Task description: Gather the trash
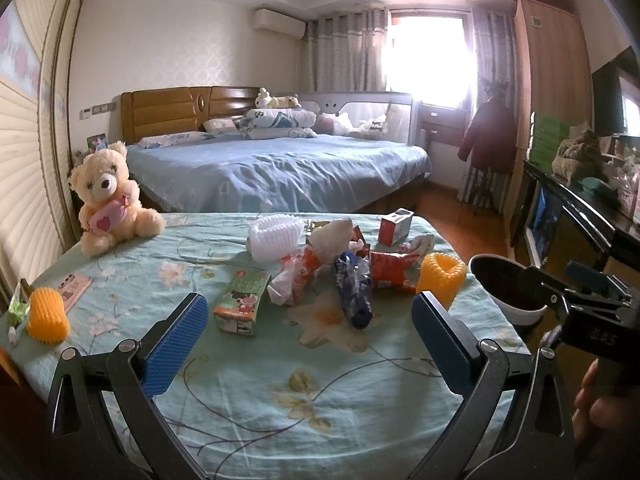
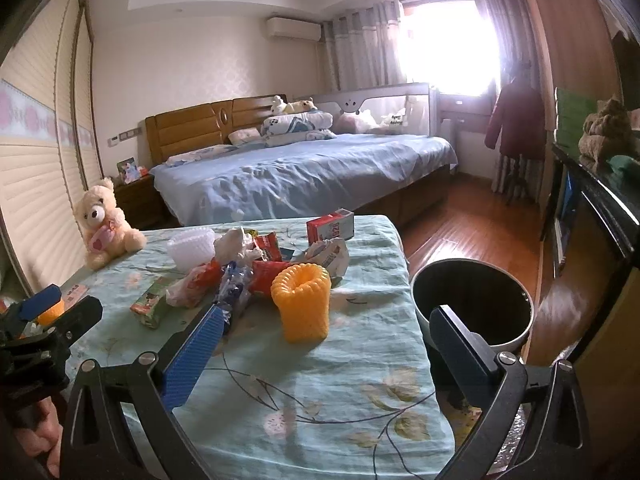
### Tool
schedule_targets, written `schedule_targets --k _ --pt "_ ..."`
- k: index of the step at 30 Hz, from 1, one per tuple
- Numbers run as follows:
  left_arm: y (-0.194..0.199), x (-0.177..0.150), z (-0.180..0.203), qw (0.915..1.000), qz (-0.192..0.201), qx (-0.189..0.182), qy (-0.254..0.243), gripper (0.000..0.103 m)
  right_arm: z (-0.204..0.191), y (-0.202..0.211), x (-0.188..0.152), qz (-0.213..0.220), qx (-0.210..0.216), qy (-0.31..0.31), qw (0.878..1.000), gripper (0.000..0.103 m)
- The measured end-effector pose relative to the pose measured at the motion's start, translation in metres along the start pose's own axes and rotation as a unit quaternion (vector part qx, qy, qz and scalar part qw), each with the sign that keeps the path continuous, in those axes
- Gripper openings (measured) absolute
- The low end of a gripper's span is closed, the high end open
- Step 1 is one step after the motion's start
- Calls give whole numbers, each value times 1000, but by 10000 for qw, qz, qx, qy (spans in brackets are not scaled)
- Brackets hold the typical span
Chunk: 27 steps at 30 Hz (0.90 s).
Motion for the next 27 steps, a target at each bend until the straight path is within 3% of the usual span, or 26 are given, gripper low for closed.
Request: schedule_targets --k 27 --pt "-2 -1 -2 10000 -12 7 4 103 -5 -4 -4 -63 146 -28 9999 103"
Point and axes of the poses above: each gripper's, at about its wrist camera, not at the fingertips, and y roughly against the way its jaws point, z to its right, x to its top, the point moved 4 cm from there along -y, roughly the way its jaws point, and after that the axes turned 4 degrees about -y, right-handed, at the moved point
